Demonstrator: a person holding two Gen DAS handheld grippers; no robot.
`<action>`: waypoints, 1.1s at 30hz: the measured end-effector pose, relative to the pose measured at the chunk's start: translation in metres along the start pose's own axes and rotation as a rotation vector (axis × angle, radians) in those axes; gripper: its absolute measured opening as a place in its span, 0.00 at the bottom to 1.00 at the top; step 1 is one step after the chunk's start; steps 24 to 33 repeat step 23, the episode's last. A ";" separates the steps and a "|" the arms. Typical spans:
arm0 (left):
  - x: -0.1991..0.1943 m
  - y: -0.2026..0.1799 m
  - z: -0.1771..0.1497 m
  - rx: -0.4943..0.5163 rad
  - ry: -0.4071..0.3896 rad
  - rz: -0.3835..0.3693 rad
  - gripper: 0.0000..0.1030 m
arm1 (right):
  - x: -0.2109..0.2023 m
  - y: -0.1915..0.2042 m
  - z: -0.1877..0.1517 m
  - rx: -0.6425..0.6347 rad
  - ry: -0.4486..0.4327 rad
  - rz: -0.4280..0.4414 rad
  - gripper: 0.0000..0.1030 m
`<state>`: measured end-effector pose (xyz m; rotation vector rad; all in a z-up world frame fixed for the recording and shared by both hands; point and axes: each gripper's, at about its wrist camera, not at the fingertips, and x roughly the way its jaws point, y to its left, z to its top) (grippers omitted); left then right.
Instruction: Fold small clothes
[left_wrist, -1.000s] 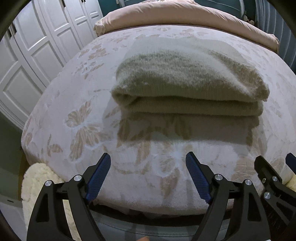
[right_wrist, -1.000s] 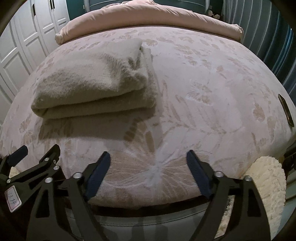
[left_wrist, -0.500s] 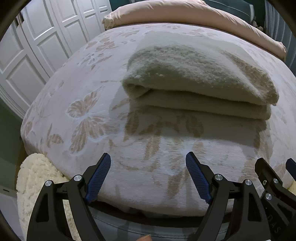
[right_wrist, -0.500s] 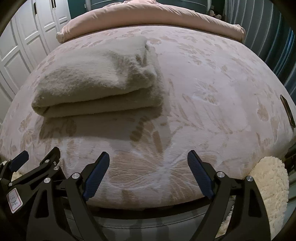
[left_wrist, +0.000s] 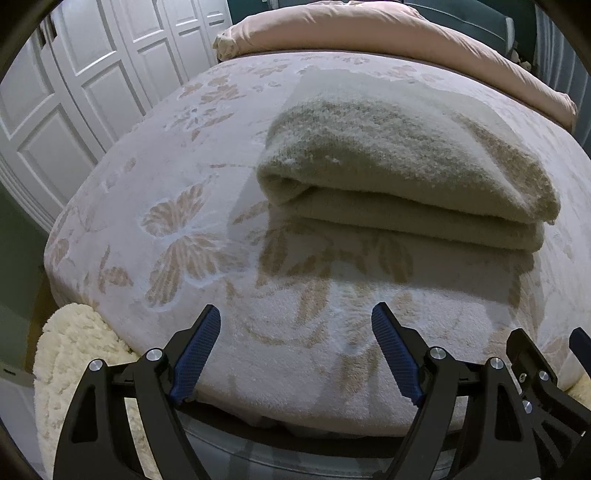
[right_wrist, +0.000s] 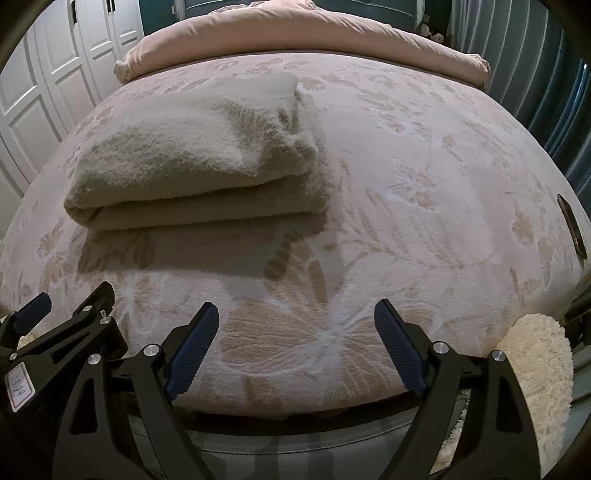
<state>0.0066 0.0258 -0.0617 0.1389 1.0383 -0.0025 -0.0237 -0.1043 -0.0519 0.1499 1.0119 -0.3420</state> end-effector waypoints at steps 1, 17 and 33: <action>-0.001 0.000 0.000 0.002 -0.001 0.005 0.84 | 0.000 0.000 0.000 0.002 0.001 -0.002 0.81; -0.004 -0.001 -0.001 0.052 -0.032 0.013 0.86 | 0.000 -0.003 -0.006 0.014 -0.005 -0.011 0.81; -0.003 -0.001 -0.001 0.046 -0.020 0.006 0.85 | 0.000 -0.003 -0.006 0.015 -0.008 -0.016 0.81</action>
